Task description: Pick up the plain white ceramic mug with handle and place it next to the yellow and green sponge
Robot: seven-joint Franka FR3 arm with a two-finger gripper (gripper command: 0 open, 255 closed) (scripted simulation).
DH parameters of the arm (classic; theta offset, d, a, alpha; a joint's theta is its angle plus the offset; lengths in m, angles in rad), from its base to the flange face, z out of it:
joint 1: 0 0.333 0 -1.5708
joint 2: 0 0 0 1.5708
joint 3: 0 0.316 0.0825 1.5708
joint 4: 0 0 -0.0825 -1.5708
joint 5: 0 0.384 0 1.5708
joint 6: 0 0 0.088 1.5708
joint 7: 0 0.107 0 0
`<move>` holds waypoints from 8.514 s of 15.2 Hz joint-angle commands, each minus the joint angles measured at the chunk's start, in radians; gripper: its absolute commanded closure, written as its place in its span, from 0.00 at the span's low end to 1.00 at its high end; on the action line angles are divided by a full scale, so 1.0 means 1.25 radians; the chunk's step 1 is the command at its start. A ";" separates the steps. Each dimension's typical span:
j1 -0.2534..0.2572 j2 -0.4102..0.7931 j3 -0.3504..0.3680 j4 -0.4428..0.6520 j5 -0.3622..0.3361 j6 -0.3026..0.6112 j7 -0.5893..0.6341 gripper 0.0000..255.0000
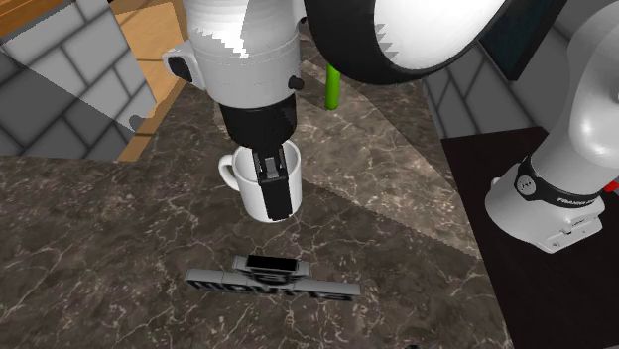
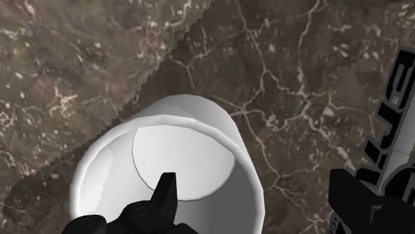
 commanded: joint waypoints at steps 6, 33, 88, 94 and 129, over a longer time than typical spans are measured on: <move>0.000 0.009 0.000 -0.008 0.000 0.017 0.000 0.00; -0.001 -0.067 -0.001 0.077 0.002 -0.143 -0.002 1.00; -0.338 0.149 -0.400 0.524 0.052 -0.386 -0.741 1.00; -0.442 0.305 -0.425 0.724 0.126 -0.448 -0.856 1.00; -0.594 0.574 -0.407 0.853 0.233 -0.327 -0.980 1.00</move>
